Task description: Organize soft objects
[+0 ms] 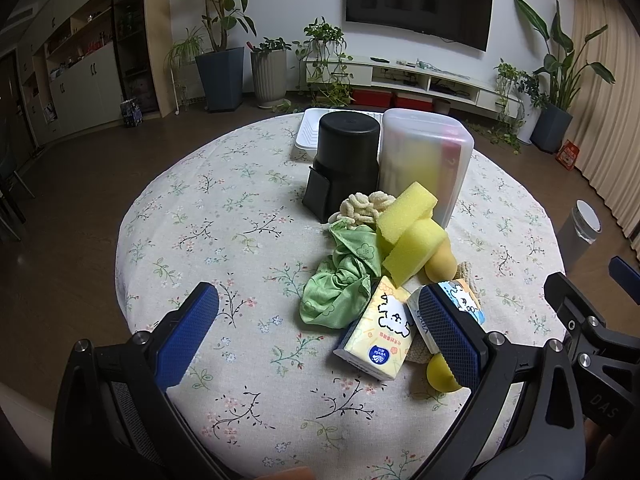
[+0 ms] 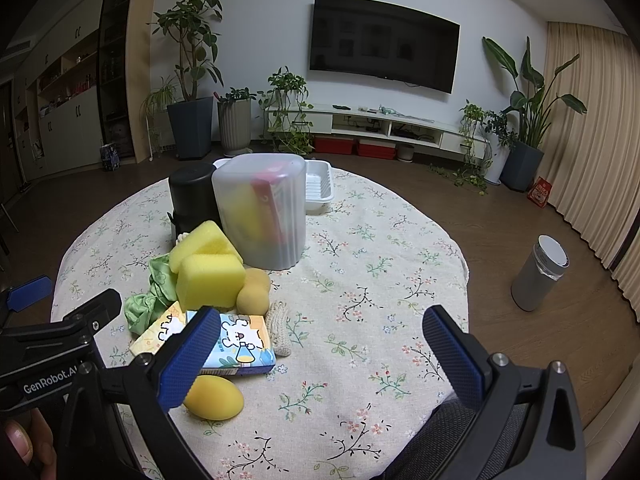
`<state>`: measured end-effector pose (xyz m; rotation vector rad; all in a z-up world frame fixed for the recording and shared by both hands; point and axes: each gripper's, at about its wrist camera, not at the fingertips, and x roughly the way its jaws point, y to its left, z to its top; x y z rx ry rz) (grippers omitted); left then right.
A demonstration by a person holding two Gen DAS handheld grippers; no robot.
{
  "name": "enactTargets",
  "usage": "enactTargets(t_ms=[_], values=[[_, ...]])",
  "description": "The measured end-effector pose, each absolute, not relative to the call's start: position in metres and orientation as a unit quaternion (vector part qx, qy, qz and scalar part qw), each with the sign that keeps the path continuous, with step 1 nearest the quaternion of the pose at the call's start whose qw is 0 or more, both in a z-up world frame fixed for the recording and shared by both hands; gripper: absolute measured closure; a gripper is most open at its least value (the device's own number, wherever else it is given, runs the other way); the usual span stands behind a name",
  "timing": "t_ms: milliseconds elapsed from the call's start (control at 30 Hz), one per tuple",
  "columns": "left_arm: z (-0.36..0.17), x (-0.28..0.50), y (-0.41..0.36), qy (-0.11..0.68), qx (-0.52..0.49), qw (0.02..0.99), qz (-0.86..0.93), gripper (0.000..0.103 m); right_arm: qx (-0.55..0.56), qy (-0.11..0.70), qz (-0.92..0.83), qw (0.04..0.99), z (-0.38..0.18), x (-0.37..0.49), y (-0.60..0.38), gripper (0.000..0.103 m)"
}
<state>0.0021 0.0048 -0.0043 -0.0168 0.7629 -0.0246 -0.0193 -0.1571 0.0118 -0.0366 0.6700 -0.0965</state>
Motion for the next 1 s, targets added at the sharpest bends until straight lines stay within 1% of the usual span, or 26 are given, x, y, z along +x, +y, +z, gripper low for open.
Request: enactTargets(t_ms=[600,833,1000], values=[[-0.006,0.001,0.006,0.374,-0.007,0.927,-0.011,0.002,-0.017,0.33,-0.046,0.943,0.01,-0.019,-0.157,0.0],[-0.02,-0.003,0.015,0.389,-0.006,0.921,-0.018,0.002,-0.012,0.341,-0.023,0.94,0.003,-0.026,-0.156,0.0],[-0.04,-0.01,0.024,0.418,0.005,0.907,-0.037,0.002,-0.015,0.353,0.018,0.935,-0.013,-0.034,-0.145,0.0]])
